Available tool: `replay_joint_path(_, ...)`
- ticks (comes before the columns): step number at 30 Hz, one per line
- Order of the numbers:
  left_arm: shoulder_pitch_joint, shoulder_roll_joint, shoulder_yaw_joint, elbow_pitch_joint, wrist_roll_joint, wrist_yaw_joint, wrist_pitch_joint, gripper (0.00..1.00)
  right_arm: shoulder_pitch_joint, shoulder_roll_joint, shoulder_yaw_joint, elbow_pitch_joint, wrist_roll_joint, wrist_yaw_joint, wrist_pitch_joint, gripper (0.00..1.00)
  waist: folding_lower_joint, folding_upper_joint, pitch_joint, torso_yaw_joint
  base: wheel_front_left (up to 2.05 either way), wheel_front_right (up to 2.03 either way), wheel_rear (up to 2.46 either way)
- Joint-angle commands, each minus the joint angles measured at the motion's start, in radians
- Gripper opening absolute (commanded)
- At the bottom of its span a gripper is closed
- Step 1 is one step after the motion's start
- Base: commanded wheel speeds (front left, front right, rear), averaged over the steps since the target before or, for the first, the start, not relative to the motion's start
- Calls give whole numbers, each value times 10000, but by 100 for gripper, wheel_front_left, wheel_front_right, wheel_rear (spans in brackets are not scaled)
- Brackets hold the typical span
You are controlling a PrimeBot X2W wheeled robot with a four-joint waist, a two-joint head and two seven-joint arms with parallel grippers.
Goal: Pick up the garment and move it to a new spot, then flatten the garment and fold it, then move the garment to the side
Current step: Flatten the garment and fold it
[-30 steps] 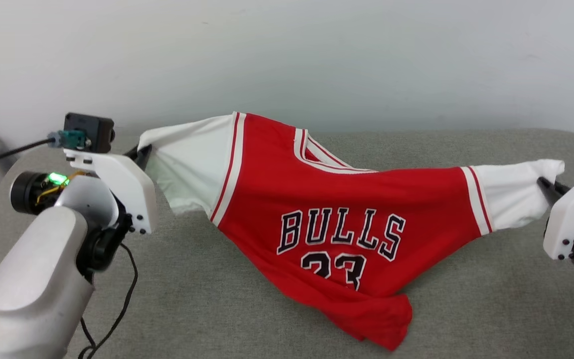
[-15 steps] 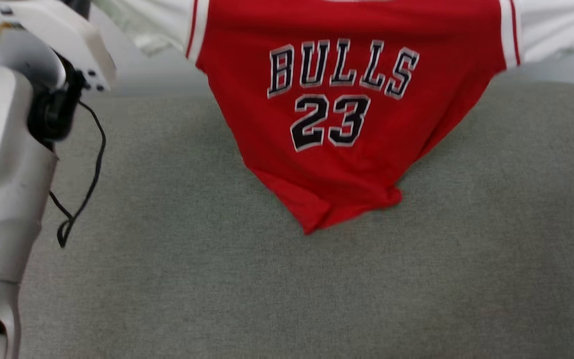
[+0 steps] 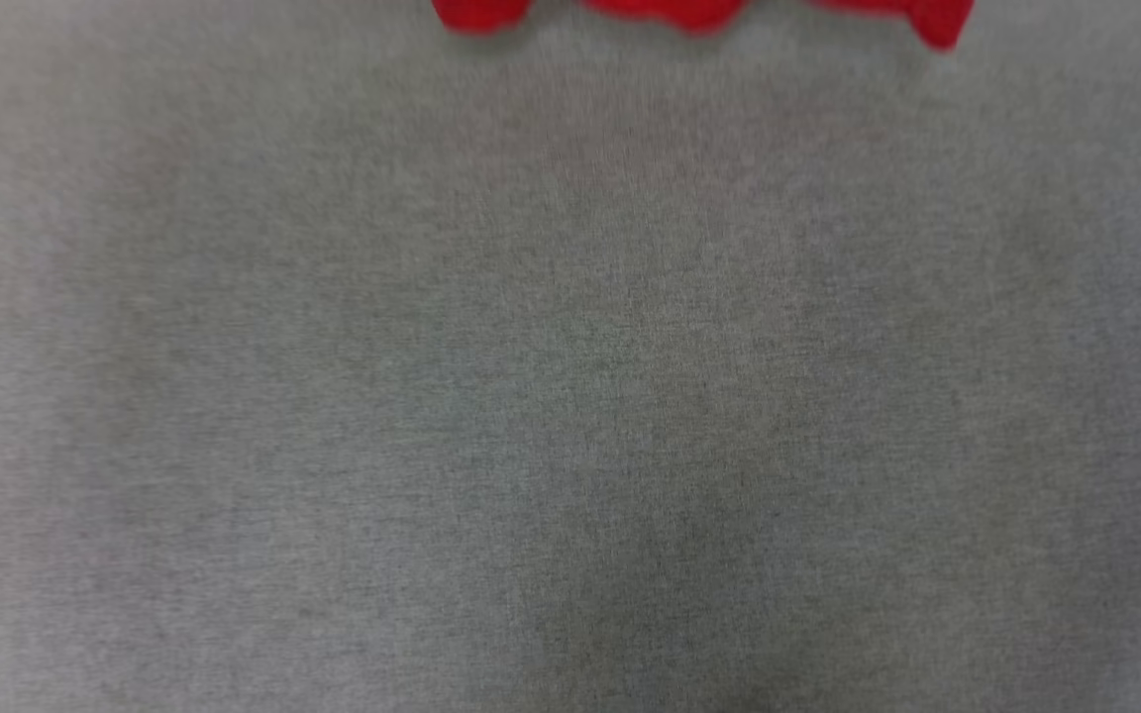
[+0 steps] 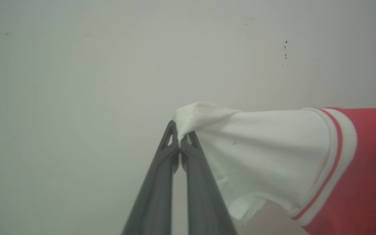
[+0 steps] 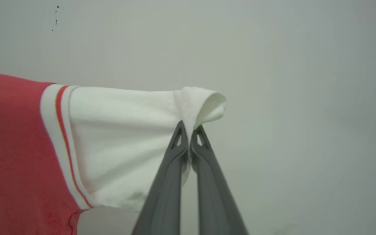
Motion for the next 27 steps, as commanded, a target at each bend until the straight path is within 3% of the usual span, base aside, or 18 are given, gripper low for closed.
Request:
replay_joint_path(1, -223, 73, 35, -15, 68, -31, -110, 0, -274, -31, 35, 87, -24, -14, -156, 0, -2, 0, 766, -194, 0, 0, 0)
replay_joint_path(9, -589, 228, 123, -305, 6, -50, -356, 0, -1218, -20, 519, 239, 118, -14, -445, 0, -2, 0, 1783, -133, 0, 0, 0)
replay_joint_path(18, -256, 59, 131, -134, -262, -100, -407, 0, -1184, 189, 1024, 835, 459, -14, -587, 0, -2, 0, 2682, -36, 0, 0, 0)
replay_joint_path(27, 818, -569, -42, 1078, -640, -428, -930, 0, -11, 631, 1692, 2184, 966, -12, -1109, 0, -2, 0, 2006, 48, 0, 0, 0)
